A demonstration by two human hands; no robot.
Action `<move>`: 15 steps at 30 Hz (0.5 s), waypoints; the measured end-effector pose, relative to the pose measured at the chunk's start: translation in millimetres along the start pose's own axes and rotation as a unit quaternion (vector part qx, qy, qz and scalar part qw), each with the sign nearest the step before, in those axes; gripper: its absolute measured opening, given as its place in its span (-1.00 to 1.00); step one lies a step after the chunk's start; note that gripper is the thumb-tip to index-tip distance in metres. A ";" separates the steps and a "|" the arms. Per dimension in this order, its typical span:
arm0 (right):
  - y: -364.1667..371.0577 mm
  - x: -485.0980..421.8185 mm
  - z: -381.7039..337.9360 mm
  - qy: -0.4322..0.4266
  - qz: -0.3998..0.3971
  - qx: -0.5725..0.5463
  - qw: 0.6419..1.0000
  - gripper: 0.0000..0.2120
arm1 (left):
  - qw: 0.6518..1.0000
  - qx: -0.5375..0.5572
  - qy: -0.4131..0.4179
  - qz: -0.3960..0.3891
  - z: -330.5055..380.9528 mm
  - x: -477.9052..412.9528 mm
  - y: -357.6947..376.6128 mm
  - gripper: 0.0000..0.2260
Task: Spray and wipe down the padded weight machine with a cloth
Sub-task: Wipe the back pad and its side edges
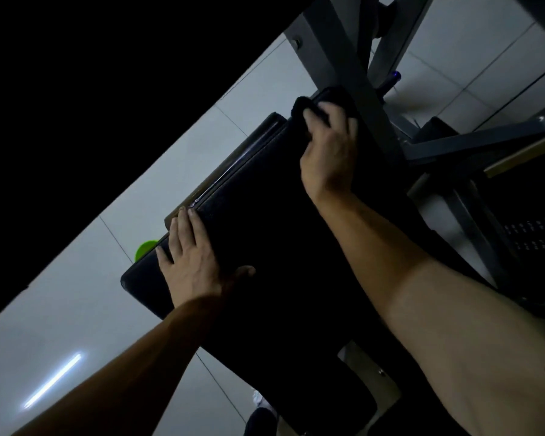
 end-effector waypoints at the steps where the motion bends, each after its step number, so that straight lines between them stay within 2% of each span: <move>1: 2.3 6.1 -7.0 -0.004 0.008 -0.007 1.000 -0.46 | 1.000 -0.002 -0.001 0.000 0.0 0.1 0.2 0.33; 4: 21.9 64.7 -50.7 -0.137 -0.044 -0.029 0.989 -0.51 | 1.000 -0.019 -0.014 -0.001 1.2 0.0 1.1 0.30; 8: 32.4 149.7 -77.7 -0.288 -0.153 -0.037 0.945 -0.60 | 1.000 -0.020 -0.015 0.008 -1.3 -2.5 5.0 0.10; 11: 25.5 119.9 -51.2 -0.367 -0.152 -0.003 0.918 -0.58 | 1.000 -0.001 -0.007 0.003 -1.7 -1.1 3.8 0.26; 13: 18.0 82.1 -20.1 -0.330 -0.101 0.000 0.939 -0.59 | 1.000 0.007 -0.003 -0.002 -2.0 -1.1 3.7 0.32; 15: 2.4 48.6 13.4 -0.183 -0.036 -0.031 0.982 -0.52 | 1.000 0.016 0.005 0.002 -4.2 -2.0 4.8 0.33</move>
Point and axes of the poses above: each hand's wrist, its own x-axis away from the middle knuckle, its own y-axis out of the palm, z = x × y, the point moved 3 cm from there along -x, towards the middle knuckle, and after that the axes turned 2 degrees about -x, right-handed, at the moved point
